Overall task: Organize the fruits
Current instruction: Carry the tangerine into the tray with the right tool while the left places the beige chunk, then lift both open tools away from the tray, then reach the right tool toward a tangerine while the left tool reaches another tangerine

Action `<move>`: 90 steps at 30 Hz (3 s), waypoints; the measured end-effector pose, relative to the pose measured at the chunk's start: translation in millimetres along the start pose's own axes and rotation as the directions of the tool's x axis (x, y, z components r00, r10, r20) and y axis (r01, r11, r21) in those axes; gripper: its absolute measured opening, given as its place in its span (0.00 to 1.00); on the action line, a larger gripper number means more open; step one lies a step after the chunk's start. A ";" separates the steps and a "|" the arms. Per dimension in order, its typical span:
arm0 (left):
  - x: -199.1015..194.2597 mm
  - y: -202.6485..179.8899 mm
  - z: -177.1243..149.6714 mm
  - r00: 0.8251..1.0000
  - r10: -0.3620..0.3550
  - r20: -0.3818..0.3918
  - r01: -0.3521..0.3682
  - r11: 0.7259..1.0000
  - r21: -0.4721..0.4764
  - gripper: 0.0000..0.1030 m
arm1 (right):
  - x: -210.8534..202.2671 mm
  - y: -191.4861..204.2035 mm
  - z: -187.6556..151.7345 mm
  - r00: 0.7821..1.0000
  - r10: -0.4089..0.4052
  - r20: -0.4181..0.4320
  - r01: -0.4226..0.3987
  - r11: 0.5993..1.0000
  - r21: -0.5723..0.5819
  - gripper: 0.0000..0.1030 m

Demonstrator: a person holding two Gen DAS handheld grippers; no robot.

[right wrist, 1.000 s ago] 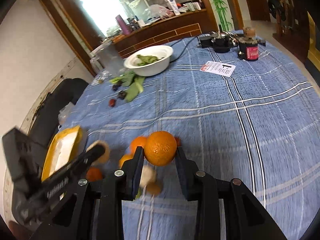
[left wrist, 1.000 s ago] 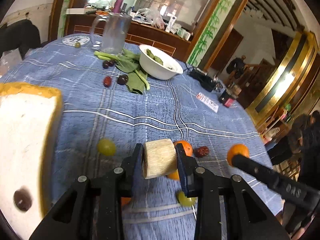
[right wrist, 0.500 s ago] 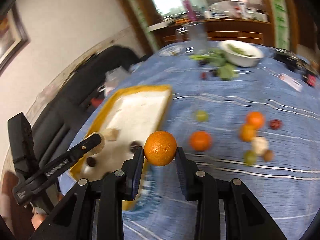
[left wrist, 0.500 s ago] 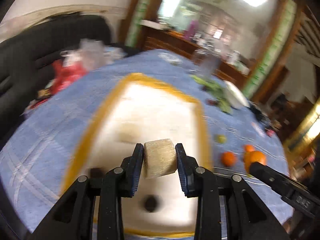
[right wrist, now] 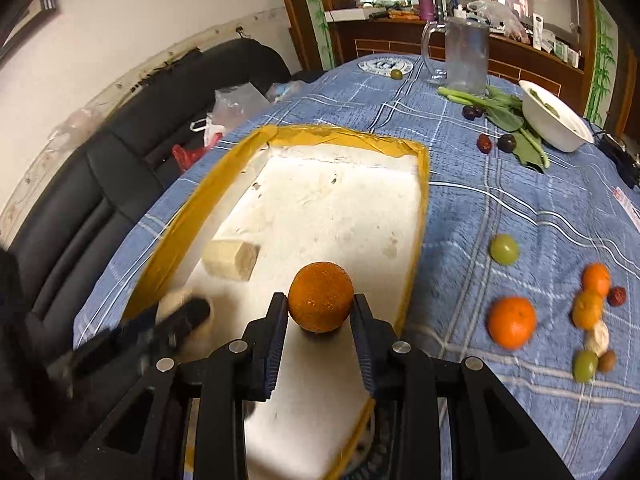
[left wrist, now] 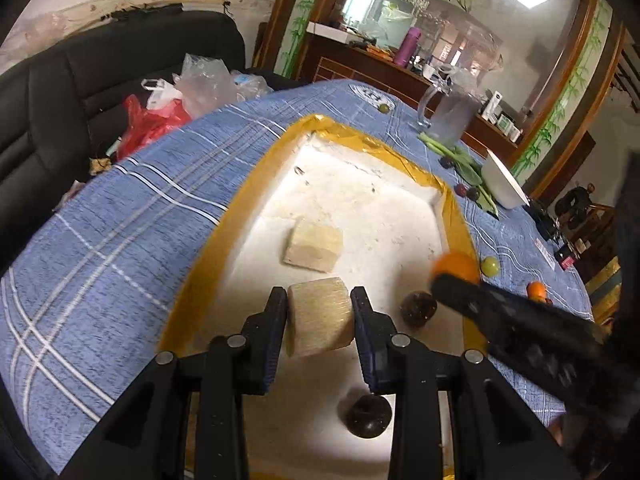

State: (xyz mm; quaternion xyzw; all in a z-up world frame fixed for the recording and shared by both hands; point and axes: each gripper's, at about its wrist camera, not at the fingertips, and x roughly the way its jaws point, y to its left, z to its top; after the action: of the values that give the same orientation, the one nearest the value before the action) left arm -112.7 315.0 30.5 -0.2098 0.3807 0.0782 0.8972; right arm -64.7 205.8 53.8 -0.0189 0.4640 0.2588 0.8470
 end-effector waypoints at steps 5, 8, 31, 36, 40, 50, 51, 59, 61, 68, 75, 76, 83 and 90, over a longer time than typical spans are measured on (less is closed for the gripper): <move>0.5 7.9 1.6 0.999 -0.044 0.000 0.044 0.998 -0.044 0.44 | 15.7 -4.5 8.7 1.000 0.008 -0.028 -0.007 1.000 0.026 0.35; -3.4 5.8 2.4 0.998 -0.065 0.007 0.065 0.997 -0.048 0.53 | 12.6 -7.3 8.1 0.999 0.029 -0.014 -0.028 0.999 0.047 0.36; -89.3 -87.6 -28.5 0.981 -0.181 0.065 0.171 0.975 0.140 0.75 | -186.2 -148.7 -142.9 0.952 -0.215 0.216 0.131 0.929 0.347 0.58; -111.6 -120.9 -40.4 0.977 -0.203 0.070 0.182 0.956 0.231 0.79 | -208.8 -167.7 -177.2 0.937 -0.275 0.214 0.184 0.913 0.365 0.58; -119.0 -139.1 -45.5 0.975 -0.207 0.076 0.180 0.947 0.265 0.81 | -219.1 -186.3 -193.0 0.935 -0.277 0.221 0.172 0.900 0.399 0.58; -93.4 -174.6 -61.5 0.980 -0.197 -0.010 0.189 0.925 0.329 0.81 | -207.8 -203.7 -198.5 0.946 -0.261 0.193 0.161 0.895 0.417 0.58; -89.3 -175.7 -61.2 0.981 -0.194 -0.019 0.190 0.926 0.327 0.81 | -205.9 -204.8 -197.7 0.947 -0.260 0.188 0.163 0.895 0.416 0.58; -64.9 -180.4 -57.9 0.981 -0.184 -0.066 0.196 0.932 0.306 0.81 | -203.9 -212.6 -176.0 0.943 -0.279 0.180 0.194 0.903 0.382 0.58; -57.2 -176.9 -56.3 0.981 -0.176 -0.077 0.191 0.937 0.293 0.81 | -203.6 -213.6 -166.4 0.942 -0.282 0.180 0.200 0.906 0.373 0.58; -30.6 -161.8 -57.0 0.982 -0.148 -0.116 0.174 0.950 0.258 0.81 | -181.5 -200.9 -112.4 0.951 -0.262 0.168 0.203 0.931 0.302 0.59; -10.5 -152.0 -42.5 0.982 -0.129 -0.134 0.155 0.967 0.201 0.81 | -145.6 -223.3 -48.7 0.970 -0.168 0.173 0.098 0.929 0.357 0.59; -9.3 -151.4 -40.6 0.984 -0.122 -0.132 0.147 0.969 0.201 0.81 | -138.1 -229.0 -42.2 0.976 -0.139 0.169 0.067 0.925 0.374 0.59; 8.0 -161.4 -32.0 0.988 -0.111 -0.104 0.133 0.962 0.240 0.77 | -87.2 -229.8 -30.1 0.990 -0.090 0.110 0.046 0.936 0.349 0.56; 50.5 -210.6 -35.7 0.992 -0.074 -0.101 0.108 0.914 0.391 0.53 | -59.9 -229.1 -34.6 0.997 -0.044 0.063 0.022 0.953 0.301 0.39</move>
State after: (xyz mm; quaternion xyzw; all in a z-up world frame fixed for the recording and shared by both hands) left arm -37.5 109.0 38.8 -0.0447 0.4157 -0.0510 0.9070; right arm -13.1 -27.0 34.1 0.1112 0.4678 0.1717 0.8598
